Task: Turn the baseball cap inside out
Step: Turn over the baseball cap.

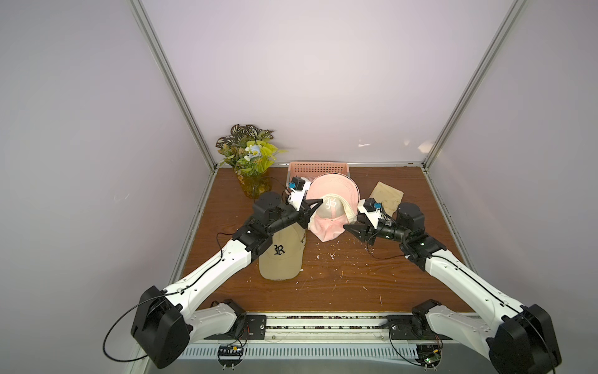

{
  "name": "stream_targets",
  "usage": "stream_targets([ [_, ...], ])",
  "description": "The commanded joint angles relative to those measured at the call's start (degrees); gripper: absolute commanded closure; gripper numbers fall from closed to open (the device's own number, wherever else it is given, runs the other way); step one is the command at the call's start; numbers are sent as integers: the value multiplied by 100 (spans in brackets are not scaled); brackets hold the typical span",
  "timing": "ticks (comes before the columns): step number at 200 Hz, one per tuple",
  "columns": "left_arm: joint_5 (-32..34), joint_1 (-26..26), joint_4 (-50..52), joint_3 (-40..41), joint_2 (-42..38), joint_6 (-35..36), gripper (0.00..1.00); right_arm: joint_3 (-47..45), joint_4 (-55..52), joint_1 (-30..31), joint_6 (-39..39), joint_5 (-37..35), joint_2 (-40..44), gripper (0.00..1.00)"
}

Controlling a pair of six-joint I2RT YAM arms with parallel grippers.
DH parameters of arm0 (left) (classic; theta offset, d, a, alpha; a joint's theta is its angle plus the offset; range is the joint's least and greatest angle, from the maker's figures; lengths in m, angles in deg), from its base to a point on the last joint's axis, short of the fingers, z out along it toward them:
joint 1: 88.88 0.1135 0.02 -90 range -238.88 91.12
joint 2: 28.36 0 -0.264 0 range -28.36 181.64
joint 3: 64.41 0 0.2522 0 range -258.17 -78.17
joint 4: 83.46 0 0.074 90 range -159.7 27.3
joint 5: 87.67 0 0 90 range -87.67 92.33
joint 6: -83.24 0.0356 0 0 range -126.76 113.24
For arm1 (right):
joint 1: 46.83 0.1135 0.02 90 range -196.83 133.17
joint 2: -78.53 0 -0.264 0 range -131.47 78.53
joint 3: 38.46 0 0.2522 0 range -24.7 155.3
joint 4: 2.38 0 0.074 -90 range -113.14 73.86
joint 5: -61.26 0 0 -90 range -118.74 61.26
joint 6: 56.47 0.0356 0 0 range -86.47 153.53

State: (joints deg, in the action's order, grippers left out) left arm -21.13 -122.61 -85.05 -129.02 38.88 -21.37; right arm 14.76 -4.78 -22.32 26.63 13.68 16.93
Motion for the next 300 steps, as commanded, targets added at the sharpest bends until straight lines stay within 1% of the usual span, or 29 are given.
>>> stream_targets([
  [1,-380,180,-947,-261,-201,-563,100,-92,-227,27,-195,659,-6,48],
  [29,-776,234,-1122,-279,-161,-769,100,-63,-247,23,-224,708,-58,47],
  [52,-806,246,-1191,-274,-193,-851,100,-27,-216,27,-233,975,-87,50],
  [84,-974,262,-1250,-342,-194,-959,100,-2,-236,27,-259,1075,-165,57],
  [94,-1049,262,-1320,-353,-185,-1033,100,0,-254,29,-285,1081,-198,55],
  [109,-1139,255,-1378,-367,-185,-1100,100,9,-247,35,-274,973,-245,49],
  [132,-1216,256,-1438,-374,-207,-1175,100,13,-214,36,-263,899,-264,52],
  [136,-1211,262,-1435,-379,-216,-1174,100,10,-213,34,-267,904,-260,54],
  [147,-1192,262,-1390,-400,-229,-1160,100,18,-182,31,-242,877,-239,63],
  [151,-1189,264,-1386,-399,-234,-1165,100,15,-178,35,-228,876,-223,65],
  [171,-1239,264,-1409,-430,-247,-1227,100,-23,-81,36,-252,790,-148,67],
  [178,-1248,270,-1409,-435,-251,-1252,100,-43,-56,35,-225,673,-126,74],
  [187,-1240,270,-1422,-449,-264,-1267,100,-44,-68,34,-206,611,-102,85],
  [201,-1120,272,-1345,-461,-289,-1263,100,-3,-66,36,-131,856,-59,97],
  [209,-970,278,-1246,-481,-304,-1251,99,27,19,33,-12,1095,-13,99],
  [217,-827,278,-1134,-487,-300,-1239,99,47,161,36,143,1285,67,100],
  [227,-645,279,-948,-514,-274,-1220,99,78,412,36,436,1269,210,100],
  [239,-435,274,-763,-527,-239,-1240,99,75,764,34,951,803,421,100],
  [248,-358,278,-700,-510,-234,-1270,99,75,976,28,1275,169,585,100],
  [271,-301,278,-704,-438,-223,-1430,99,15,1341,27,2043,-1801,959,100],
  [277,-299,279,-692,-439,-216,-1469,99,-23,1385,27,2284,-2457,1026,100],
  [290,-328,280,-659,-456,-182,-1618,99,-69,1321,27,2764,-3866,1114,100],
  [300,-387,272,-681,-490,-146,-1832,100,-55,1112,36,3049,-4692,1136,100],
])
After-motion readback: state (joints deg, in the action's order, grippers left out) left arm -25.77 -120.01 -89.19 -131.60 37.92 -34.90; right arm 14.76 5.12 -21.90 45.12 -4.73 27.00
